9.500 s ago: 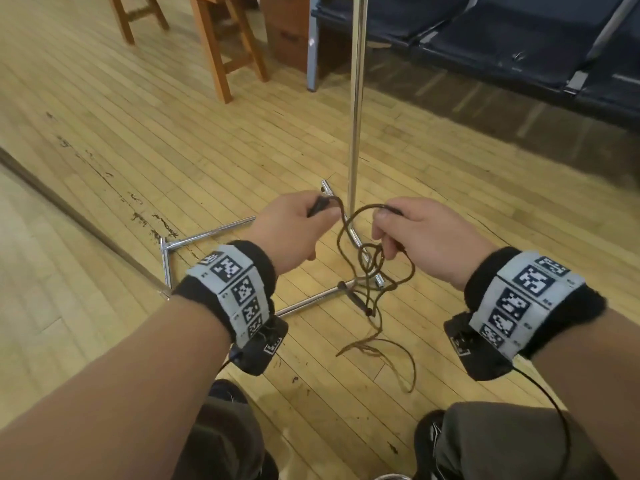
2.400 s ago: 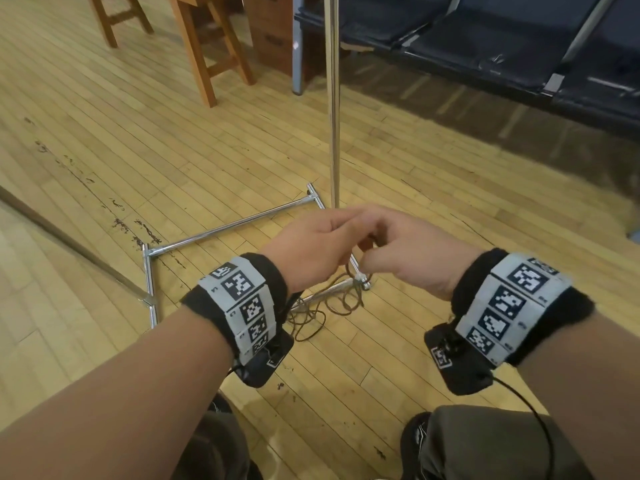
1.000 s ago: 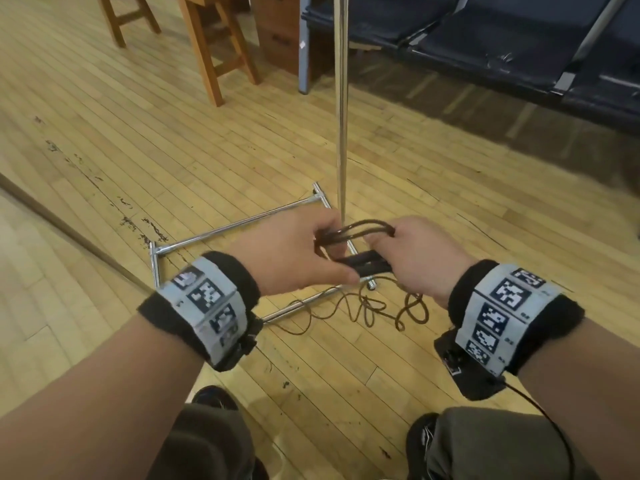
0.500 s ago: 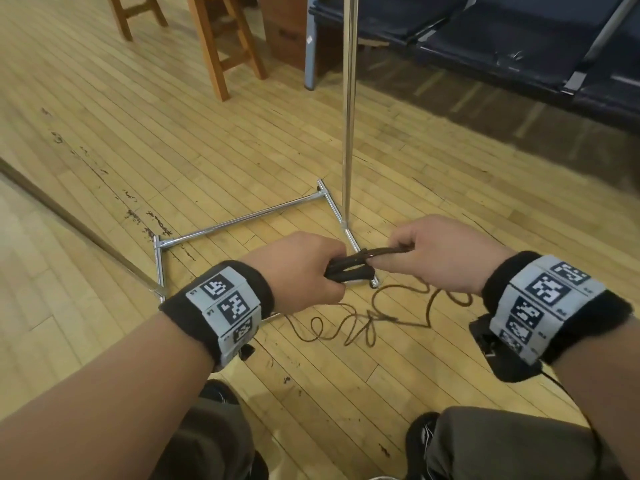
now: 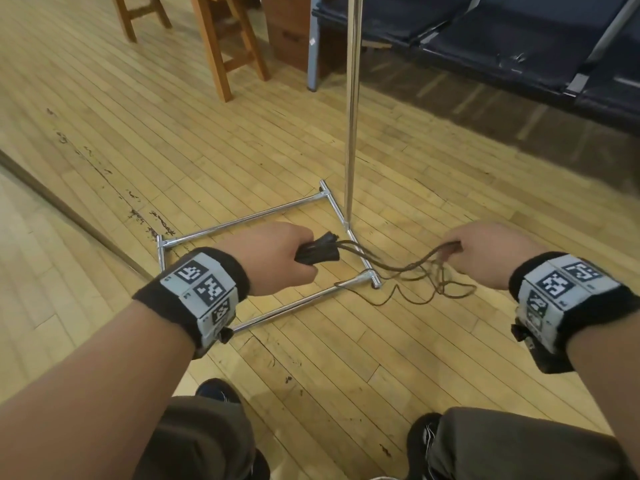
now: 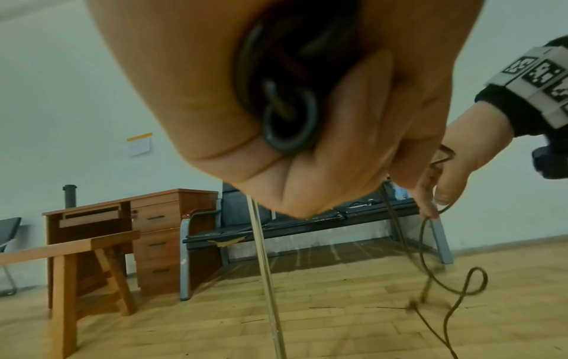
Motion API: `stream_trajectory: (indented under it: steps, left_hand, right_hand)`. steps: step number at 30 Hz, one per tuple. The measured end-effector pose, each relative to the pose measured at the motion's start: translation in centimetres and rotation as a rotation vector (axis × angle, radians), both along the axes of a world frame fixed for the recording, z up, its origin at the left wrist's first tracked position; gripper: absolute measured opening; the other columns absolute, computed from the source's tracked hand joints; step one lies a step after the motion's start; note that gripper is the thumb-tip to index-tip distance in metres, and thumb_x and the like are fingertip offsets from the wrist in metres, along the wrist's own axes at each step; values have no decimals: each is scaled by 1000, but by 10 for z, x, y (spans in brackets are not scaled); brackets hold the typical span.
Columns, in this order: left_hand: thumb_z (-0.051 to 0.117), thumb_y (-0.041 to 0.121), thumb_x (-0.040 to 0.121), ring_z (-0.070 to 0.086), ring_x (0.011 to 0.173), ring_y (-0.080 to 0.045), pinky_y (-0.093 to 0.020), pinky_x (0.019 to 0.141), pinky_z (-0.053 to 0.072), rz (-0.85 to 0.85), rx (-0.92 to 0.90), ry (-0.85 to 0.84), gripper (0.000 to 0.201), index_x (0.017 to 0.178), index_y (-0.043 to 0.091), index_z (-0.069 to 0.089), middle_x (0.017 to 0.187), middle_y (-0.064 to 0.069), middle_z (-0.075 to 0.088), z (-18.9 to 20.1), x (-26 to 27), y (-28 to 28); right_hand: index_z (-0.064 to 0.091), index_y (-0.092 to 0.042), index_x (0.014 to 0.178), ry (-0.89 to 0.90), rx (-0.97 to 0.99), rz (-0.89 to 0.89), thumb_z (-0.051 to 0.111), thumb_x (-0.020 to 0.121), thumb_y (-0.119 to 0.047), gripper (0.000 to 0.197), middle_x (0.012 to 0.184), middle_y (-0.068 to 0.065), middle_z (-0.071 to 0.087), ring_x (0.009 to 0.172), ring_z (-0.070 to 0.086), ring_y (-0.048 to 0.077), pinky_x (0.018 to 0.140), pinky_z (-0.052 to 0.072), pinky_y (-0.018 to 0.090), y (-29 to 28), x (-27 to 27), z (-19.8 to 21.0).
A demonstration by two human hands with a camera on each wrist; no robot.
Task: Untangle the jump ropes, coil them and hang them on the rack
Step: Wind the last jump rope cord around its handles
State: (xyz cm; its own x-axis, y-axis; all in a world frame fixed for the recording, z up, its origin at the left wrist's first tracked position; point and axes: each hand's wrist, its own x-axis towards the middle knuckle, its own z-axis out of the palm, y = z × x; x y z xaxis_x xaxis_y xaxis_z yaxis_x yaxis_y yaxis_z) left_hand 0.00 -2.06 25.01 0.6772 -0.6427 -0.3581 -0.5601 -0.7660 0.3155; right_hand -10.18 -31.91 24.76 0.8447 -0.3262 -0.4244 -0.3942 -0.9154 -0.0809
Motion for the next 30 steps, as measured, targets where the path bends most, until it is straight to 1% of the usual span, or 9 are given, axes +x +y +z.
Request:
stream_trajectory:
  steps: [3,7,11,13,15,17,21,25,30]
  left_hand:
    - [61,42,100,63,70,-12,-26,57,46,141,-49,-27,13,92,33,57,82,4,65,-1,10,10]
    - [58,41,102,62,67,-16,-28,54,42,427,-202,-155,19,89,27,55,80,0,64,8,26,24]
    - [62,45,100,63,67,-11,-25,55,44,251,-126,-41,18,88,35,54,80,5,65,7,14,16]
    - [63,47,98,63,69,-9,-24,56,44,132,-88,-3,19,87,36,54,81,8,65,5,2,3]
    - [64,50,97,62,69,-8,-24,56,42,37,-95,-21,20,86,36,54,79,9,64,5,-7,-8]
    - [64,50,94,59,65,-4,-24,54,39,-19,-150,-40,18,83,41,54,74,11,64,9,-14,-15]
    - [64,51,92,58,63,-4,-25,53,39,-35,-199,-35,18,81,41,54,70,11,63,14,-18,-17]
    - [65,51,93,62,70,-12,-29,57,44,2,-82,-46,22,87,32,57,78,6,65,11,-11,-12]
    - [65,53,93,56,69,-7,-25,54,35,-56,67,-44,24,85,33,53,79,8,61,5,-17,-15]
  right_hand:
    - [69,-25,102,-54,22,-102,58,98,-13,16,97,-4,69,88,64,15,74,54,31,-6,1,2]
    - [62,-13,133,255,-98,-74,62,99,-18,34,120,7,68,108,65,23,96,57,38,-4,-5,-10]
    - [22,-30,163,140,201,30,80,82,-54,102,164,-2,36,146,42,23,113,40,42,17,2,4]
    - [15,-43,162,12,382,107,79,76,-61,109,167,-16,29,149,37,16,109,37,37,37,6,16]
    - [20,-48,159,-65,709,85,79,76,-52,102,163,-24,32,148,36,9,111,36,38,62,8,21]
    - [39,-37,153,-92,989,44,79,81,-30,83,151,-17,53,139,47,6,113,38,43,85,8,16]
    - [64,-17,126,-146,1190,-41,64,93,1,37,104,-2,77,100,71,9,91,49,28,101,4,6]
    - [69,-19,116,-146,979,46,60,102,-17,16,76,5,60,63,62,18,81,63,39,89,5,15]
    - [65,-37,104,-242,529,302,57,99,-45,12,80,-8,65,65,59,5,63,52,30,78,5,27]
